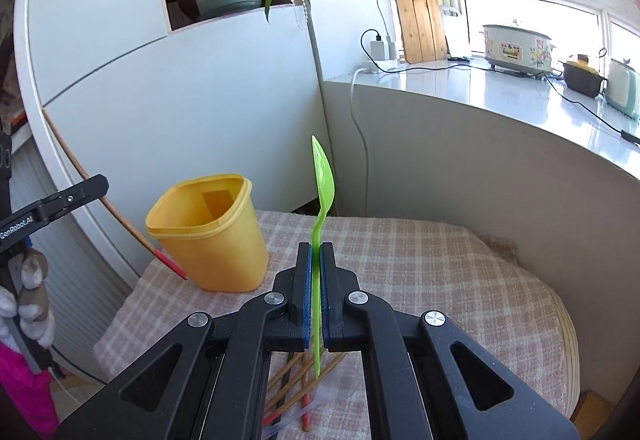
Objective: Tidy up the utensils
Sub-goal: 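Carry chopstick in left gripper and green spoon in right gripper over the yellow container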
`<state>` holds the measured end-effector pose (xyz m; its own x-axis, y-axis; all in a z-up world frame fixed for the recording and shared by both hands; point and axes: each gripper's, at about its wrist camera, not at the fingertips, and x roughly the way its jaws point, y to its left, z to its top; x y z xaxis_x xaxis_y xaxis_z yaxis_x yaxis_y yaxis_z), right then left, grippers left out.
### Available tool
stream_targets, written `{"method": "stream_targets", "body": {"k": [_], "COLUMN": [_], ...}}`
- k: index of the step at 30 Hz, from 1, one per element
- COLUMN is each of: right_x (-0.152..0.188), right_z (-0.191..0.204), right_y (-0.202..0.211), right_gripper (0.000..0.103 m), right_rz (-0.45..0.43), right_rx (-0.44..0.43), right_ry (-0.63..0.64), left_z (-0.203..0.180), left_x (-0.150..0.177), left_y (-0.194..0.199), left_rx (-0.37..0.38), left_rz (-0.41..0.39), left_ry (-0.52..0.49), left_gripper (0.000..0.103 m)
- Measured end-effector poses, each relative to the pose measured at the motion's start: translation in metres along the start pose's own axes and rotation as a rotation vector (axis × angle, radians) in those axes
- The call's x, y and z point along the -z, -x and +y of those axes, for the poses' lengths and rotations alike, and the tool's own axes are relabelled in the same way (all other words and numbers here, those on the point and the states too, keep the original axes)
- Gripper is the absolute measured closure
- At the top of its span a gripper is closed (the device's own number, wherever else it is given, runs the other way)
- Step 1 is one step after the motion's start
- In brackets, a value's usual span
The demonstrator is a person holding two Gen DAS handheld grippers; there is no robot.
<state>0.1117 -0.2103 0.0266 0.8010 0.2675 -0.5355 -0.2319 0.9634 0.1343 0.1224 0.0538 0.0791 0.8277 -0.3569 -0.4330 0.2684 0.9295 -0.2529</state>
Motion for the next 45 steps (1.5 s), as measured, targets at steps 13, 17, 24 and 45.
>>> {"method": "stream_targets", "body": {"k": [13,17,24,45], "right_x": [-0.044,-0.057,-0.076,-0.069], "right_z": [0.042,0.055,0.075,0.096], "right_y": [-0.015,-0.022,-0.044,-0.133], "right_gripper": [0.101,0.101,0.101,0.101], "right_rz": [-0.072,-0.089,-0.106,0.005], "right_rx": [-0.076,-0.098,-0.121,-0.083], "right_ry": [0.040,0.039,0.039,0.066], "left_z": [0.037,0.050,0.060,0.064], "left_x": [-0.029,-0.022,-0.006,0.017], "left_y": [-0.005,-0.021,-0.036,-0.067], "left_rx": [-0.099,-0.116,-0.109,-0.087], "left_rz": [-0.069,-0.034,0.008,0.096], "left_ry": [0.019,0.035,0.052,0.067], "left_gripper": [0.099,0.099,0.099,0.099]}}
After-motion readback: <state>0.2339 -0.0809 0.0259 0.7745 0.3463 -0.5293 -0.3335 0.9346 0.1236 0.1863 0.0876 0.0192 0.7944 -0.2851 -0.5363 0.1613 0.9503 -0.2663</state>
